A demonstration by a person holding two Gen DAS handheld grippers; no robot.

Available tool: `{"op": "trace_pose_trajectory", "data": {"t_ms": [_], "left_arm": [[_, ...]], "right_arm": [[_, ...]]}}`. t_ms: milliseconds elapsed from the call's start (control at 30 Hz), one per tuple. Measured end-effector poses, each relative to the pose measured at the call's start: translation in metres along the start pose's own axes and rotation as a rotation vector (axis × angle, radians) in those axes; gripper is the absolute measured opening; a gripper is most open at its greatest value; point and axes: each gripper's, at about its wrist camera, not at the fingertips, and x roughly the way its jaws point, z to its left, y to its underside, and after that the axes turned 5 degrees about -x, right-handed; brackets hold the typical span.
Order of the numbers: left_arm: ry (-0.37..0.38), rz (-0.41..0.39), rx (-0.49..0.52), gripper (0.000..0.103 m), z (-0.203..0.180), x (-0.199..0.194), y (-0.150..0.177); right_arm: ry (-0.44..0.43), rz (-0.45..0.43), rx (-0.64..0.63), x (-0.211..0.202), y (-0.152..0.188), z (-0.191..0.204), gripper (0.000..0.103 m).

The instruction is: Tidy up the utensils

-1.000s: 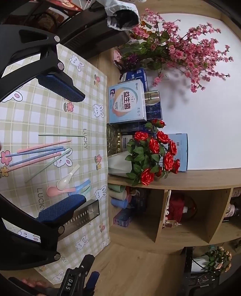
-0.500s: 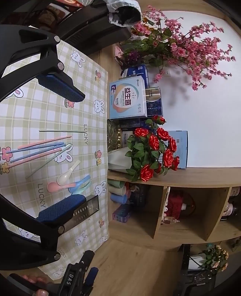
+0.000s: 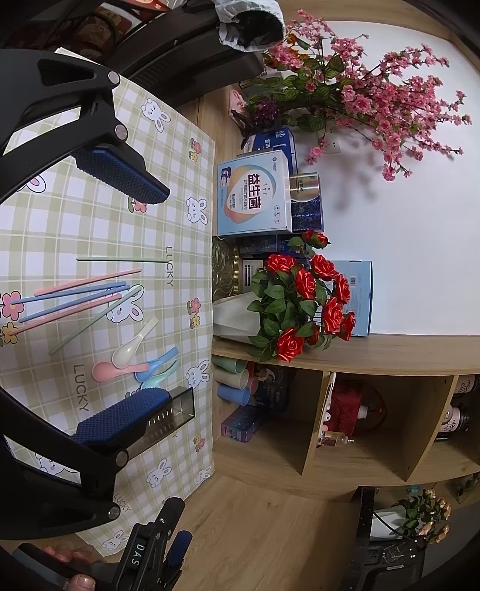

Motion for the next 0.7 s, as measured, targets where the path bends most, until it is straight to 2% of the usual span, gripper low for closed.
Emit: {"op": "trace_pose_trajectory", "data": {"t_ms": [700], "left_arm": [[0.005, 0.002, -0.005, 0.098, 0.0041, 0.0012, 0.0016]], "right_arm": [[0.004, -0.001, 0.002, 0.0014, 0.0005, -0.0029, 0.088]]}}
